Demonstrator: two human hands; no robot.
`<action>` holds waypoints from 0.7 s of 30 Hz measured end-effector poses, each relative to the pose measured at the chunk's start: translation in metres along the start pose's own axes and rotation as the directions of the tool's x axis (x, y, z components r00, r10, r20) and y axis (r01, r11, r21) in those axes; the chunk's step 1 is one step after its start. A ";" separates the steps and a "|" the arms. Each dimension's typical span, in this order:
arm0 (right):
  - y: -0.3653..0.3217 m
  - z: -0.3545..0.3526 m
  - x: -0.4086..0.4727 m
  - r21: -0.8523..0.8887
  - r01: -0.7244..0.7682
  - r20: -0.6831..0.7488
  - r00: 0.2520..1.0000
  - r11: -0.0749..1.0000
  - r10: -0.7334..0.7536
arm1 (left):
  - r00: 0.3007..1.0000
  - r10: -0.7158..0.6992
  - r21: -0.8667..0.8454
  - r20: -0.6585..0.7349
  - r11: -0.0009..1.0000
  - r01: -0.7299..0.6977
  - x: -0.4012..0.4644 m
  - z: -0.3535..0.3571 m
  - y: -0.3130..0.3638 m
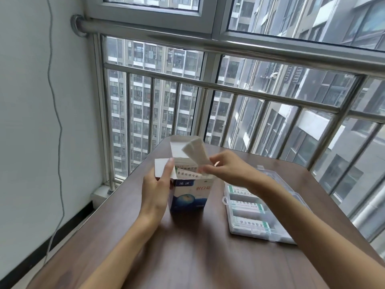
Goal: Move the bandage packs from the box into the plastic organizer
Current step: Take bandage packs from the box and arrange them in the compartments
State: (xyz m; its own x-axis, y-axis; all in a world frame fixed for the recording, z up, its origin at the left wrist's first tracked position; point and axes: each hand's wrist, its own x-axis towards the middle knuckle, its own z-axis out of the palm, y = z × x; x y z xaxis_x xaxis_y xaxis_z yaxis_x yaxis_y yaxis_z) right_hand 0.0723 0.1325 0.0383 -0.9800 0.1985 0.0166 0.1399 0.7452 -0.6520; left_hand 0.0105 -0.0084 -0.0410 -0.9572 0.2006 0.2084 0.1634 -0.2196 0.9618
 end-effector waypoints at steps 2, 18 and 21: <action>0.002 -0.004 -0.003 0.183 -0.013 -0.008 1.000 0.983 0.015 | 0.997 -0.001 0.057 -0.075 0.998 0.005 0.003 -0.003 -0.006; 0.105 -0.003 -0.093 -0.633 0.198 -0.533 0.589 0.748 -0.607 | 0.761 -0.284 0.301 0.583 0.946 0.123 -0.037 0.061 0.041; 0.118 -0.005 -0.095 -0.568 0.177 -0.580 0.607 0.804 -0.544 | 0.761 -0.238 0.227 0.603 0.966 0.122 -0.034 0.070 0.028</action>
State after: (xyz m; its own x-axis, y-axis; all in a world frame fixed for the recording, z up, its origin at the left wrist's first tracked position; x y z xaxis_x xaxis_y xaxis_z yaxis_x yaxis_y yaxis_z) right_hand 0.1829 0.2045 -0.0369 -0.5886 0.0843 0.8040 0.0194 0.9957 -0.0902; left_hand 0.0643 0.0460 -0.0088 -0.6235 0.7810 0.0363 0.0949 0.0295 0.9950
